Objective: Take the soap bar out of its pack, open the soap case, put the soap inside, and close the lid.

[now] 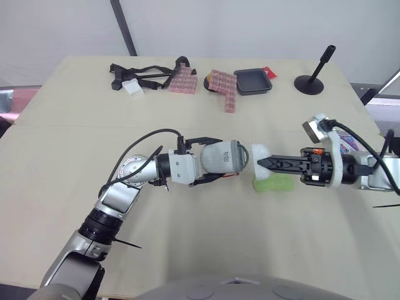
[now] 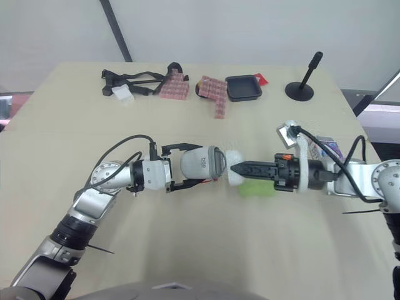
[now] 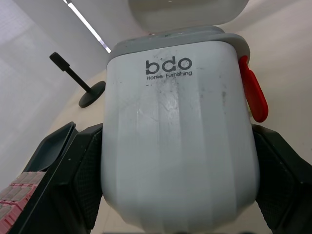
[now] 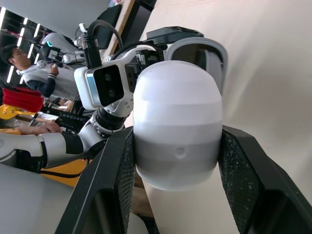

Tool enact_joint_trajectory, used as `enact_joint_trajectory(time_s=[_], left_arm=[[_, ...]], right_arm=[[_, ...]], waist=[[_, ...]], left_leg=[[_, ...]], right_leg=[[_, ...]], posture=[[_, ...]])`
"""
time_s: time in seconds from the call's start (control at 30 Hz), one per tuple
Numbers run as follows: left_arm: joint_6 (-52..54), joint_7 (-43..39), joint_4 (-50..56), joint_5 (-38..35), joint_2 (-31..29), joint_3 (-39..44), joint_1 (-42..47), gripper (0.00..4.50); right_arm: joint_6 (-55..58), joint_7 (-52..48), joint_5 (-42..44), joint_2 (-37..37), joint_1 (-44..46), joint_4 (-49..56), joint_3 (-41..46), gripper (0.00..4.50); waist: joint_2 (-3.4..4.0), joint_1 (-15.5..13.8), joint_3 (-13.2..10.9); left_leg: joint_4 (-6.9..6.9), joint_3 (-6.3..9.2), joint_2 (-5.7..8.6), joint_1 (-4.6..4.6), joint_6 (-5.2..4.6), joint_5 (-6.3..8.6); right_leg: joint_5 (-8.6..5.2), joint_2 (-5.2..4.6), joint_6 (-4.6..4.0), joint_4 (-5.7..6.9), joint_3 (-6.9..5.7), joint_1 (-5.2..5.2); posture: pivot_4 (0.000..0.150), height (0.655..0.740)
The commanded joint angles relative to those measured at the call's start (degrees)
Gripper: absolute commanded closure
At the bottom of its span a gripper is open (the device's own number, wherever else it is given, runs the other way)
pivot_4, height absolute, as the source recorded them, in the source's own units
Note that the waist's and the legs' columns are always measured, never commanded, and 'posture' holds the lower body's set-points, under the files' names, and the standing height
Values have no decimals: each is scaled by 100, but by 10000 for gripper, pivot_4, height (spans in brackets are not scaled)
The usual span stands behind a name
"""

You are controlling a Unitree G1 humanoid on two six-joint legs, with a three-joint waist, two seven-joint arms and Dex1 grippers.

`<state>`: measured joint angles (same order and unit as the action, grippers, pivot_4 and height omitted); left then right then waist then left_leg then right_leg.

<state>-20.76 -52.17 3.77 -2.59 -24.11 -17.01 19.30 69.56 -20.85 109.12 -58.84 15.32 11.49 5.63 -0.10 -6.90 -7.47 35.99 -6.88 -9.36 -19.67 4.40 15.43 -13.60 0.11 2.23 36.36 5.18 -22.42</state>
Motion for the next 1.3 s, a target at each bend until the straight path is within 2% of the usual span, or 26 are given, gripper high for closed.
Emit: enact_joint_trajectory(time_s=[0.03, 0.17, 0.3, 0.57, 0.77, 0.97, 1.3], left_arm=[[-16, 19, 124, -58, -47, 20, 8, 10298], [-7, 10, 125, -69, -68, 19, -9, 10298], [-17, -11, 128, -67, -62, -15, -27, 10298], [-30, 29, 142, -15, 14, -67, -102, 10298], [-36, 73, 161, -6, 29, -86, -144, 10298], [-48, 114, 173, 1, 8, -83, -182, 10298], [8, 101, 297, -58, -54, -98, -289, 10298]], right_arm=[[90, -103, -207, -337, -140, -128, 416, 25095], [67, 11, -830, -608, -209, -357, 641, 25095], [164, -20, -2376, -1168, -240, -412, 503, 25095], [311, -167, -3701, -1177, -372, -358, 474, 25095], [375, 46, -4426, -601, -354, -646, 483, 25095], [538, 92, -5017, -115, 33, -812, 409, 25095], [775, -87, -5778, 391, 522, -1116, 358, 25095]], waist=[[0, -10, 0], [-1, -20, 0], [-1, -25, -1], [-2, -11, 0], [-2, -1, 0], [4, 27, 0], [5, 37, 0]], left_leg=[[0, 0, 0, 0, 0, 0], [8, 0, -1, -3, 0, 0], [15, 1, -1, -4, 0, 0], [19, 1, -4, -7, 0, 0], [24, 1, -6, -6, 0, 0], [26, -1, -4, -1, 0, 0], [26, -2, -4, 3, 1, -1]], right_leg=[[0, 0, 0, -1, -1, 0], [0, -1, 0, -6, -1, 0], [0, -1, 0, -6, -2, 0], [0, 0, 0, -5, -4, 0], [0, 0, 0, -2, -5, 0], [0, 0, -1, 6, -2, 0], [0, 2, 0, 9, -2, 3]], posture=[[1500, 7400], [1500, 7400], [1500, 7400], [1500, 7400], [1500, 7400], [1500, 7400], [1500, 7400]])
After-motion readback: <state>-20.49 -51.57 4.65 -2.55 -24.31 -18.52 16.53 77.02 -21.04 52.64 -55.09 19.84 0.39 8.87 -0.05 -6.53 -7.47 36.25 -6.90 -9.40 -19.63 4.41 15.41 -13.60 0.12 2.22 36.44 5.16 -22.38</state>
